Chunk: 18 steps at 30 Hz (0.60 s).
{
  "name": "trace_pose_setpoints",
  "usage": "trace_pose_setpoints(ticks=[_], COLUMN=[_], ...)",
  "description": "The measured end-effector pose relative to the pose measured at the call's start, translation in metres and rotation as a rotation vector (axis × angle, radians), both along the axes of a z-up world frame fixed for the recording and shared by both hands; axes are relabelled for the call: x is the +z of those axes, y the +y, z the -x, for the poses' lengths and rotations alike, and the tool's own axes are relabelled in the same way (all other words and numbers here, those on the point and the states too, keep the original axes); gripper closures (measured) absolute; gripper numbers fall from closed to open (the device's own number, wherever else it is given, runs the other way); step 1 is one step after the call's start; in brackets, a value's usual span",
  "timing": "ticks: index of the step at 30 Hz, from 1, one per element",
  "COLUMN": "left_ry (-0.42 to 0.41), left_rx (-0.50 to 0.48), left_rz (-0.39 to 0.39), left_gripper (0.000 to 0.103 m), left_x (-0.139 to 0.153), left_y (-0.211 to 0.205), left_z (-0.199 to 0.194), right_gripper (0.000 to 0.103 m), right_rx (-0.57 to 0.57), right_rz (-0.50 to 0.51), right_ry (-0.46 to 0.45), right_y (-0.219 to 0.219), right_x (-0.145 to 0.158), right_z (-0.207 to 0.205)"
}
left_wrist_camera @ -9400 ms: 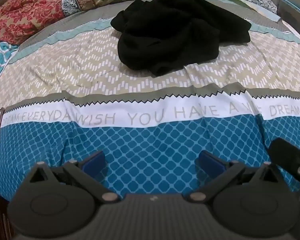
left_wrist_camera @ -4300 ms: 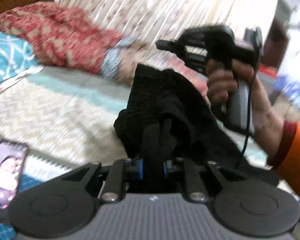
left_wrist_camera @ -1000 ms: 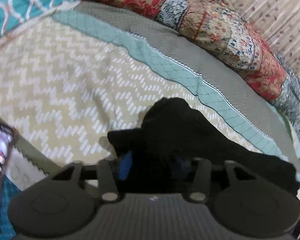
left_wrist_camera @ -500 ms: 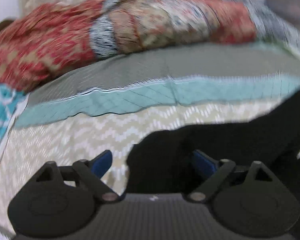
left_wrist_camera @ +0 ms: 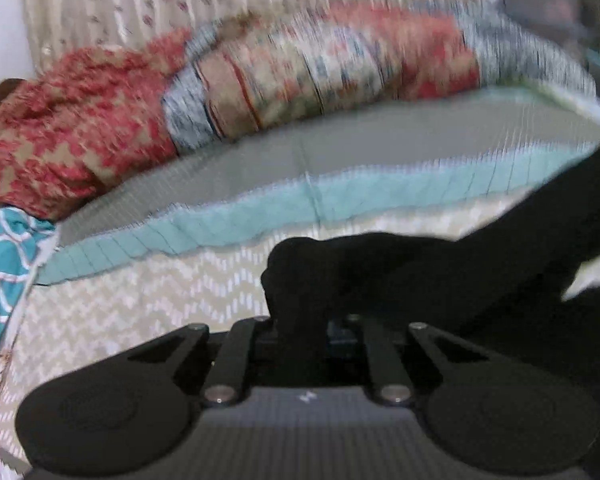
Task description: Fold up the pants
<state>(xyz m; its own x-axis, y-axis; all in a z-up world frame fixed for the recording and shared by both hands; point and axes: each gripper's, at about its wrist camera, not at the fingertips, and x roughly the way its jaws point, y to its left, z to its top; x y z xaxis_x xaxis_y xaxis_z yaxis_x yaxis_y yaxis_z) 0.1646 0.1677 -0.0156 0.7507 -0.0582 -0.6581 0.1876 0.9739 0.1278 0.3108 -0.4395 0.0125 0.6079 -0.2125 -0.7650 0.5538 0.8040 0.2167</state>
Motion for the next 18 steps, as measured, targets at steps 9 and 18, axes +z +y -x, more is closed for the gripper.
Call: trace_pose_setpoints(ticks=[9,18], left_ry=[-0.114,-0.032], left_rx=[0.006,-0.036], left_rz=[0.085,0.136], left_gripper=[0.093,0.092], left_x=[0.041,0.015], left_y=[-0.005,-0.021], left_z=[0.094,0.208], right_gripper=[0.096,0.096], right_rx=[-0.006,-0.181], right_rz=[-0.346,-0.449], right_ry=[-0.429,-0.417], right_y=[-0.076,-0.116], right_x=[0.052,-0.023], right_z=[0.156,0.335])
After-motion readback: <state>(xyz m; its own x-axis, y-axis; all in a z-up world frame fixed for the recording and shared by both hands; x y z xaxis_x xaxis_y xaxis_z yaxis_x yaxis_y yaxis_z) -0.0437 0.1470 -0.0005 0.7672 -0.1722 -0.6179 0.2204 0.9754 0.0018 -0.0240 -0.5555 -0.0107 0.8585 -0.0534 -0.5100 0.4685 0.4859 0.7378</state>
